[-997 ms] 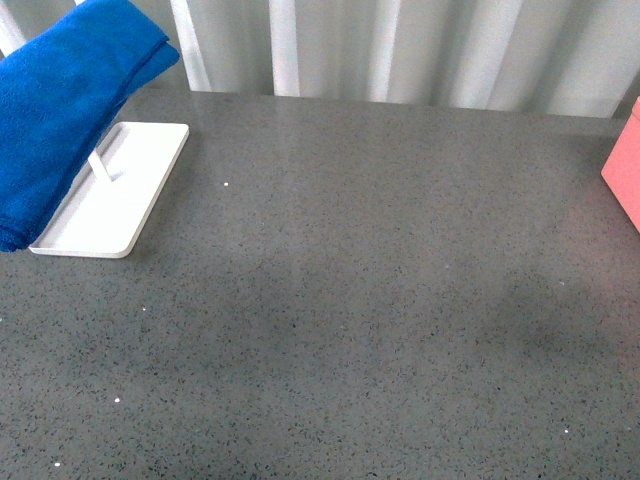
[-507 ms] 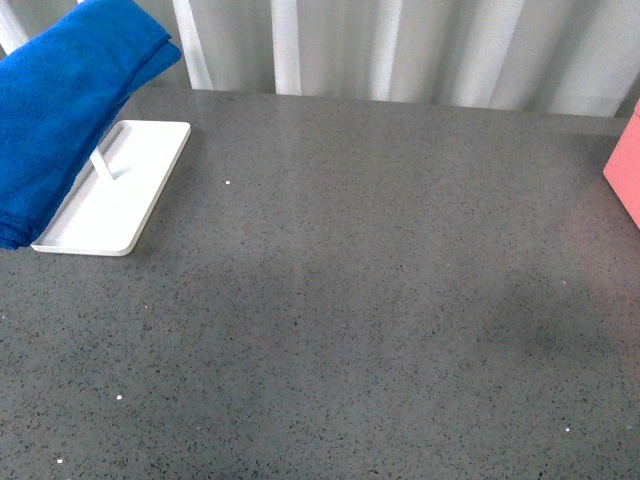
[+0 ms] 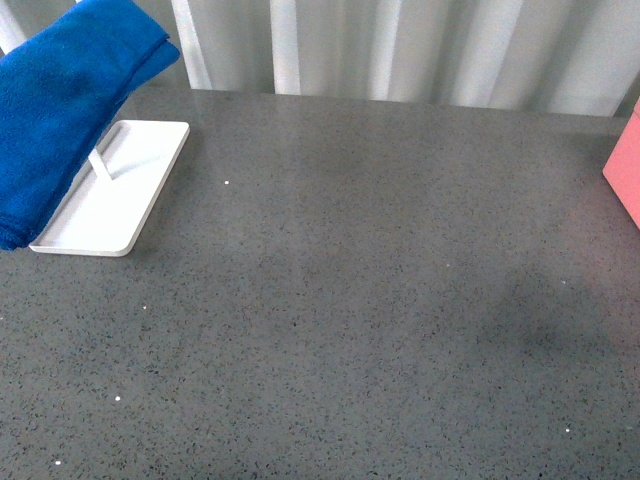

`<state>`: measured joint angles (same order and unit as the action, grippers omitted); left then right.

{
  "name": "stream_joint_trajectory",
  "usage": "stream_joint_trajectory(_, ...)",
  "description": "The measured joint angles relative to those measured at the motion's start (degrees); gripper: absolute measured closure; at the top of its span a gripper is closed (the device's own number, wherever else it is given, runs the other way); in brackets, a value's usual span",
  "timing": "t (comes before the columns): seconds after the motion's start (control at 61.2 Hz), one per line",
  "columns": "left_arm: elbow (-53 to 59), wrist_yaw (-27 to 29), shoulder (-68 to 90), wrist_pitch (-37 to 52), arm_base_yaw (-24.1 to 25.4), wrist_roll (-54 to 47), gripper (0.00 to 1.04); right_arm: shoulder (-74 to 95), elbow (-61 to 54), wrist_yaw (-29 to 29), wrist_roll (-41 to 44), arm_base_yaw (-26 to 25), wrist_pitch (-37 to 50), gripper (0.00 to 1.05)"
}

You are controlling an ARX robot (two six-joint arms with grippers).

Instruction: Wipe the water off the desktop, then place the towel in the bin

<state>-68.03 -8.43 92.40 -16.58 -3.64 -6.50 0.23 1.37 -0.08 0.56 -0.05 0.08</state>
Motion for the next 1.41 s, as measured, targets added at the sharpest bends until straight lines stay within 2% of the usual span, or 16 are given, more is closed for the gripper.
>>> stream_joint_trajectory(0.196, -14.51, -0.52, 13.81, -9.35, 0.35, -3.78, 0.07, 0.00, 0.00, 0.00, 0.00, 0.00, 0.00, 0.07)
stream_joint_trajectory(0.409, -21.97, 4.59, 20.94, -9.01, 3.26, -4.96, 0.07, 0.00, 0.00, 0.00, 0.00, 0.00, 0.00, 0.07)
stream_joint_trajectory(0.49, -23.06, 8.26, 22.73, -5.95, 4.46, -5.25, 0.07, 0.00, 0.00, 0.00, 0.00, 0.00, 0.00, 0.07)
stream_joint_trajectory(0.621, -24.02, 10.84, 24.76, -3.48, 5.90, -5.92, 0.07, 0.00, 0.00, 0.00, 0.00, 0.00, 0.00, 0.07)
stream_joint_trajectory(1.128, -23.47, 11.23, 28.37, -1.64, 6.62, -6.91, 0.07, 0.00, 0.00, 0.00, 0.00, 0.00, 0.00, 0.07)
stream_joint_trajectory(1.209, -22.84, 11.34, 28.46, -1.07, 6.78, -7.10, 0.25, 0.00, 0.00, 0.00, 0.00, 0.00, 0.00, 0.07)
stream_joint_trajectory(1.405, -21.33, 11.26, 28.48, 0.15, 6.91, -7.69, 0.56, 0.00, 0.00, 0.00, 0.00, 0.00, 0.00, 0.07)
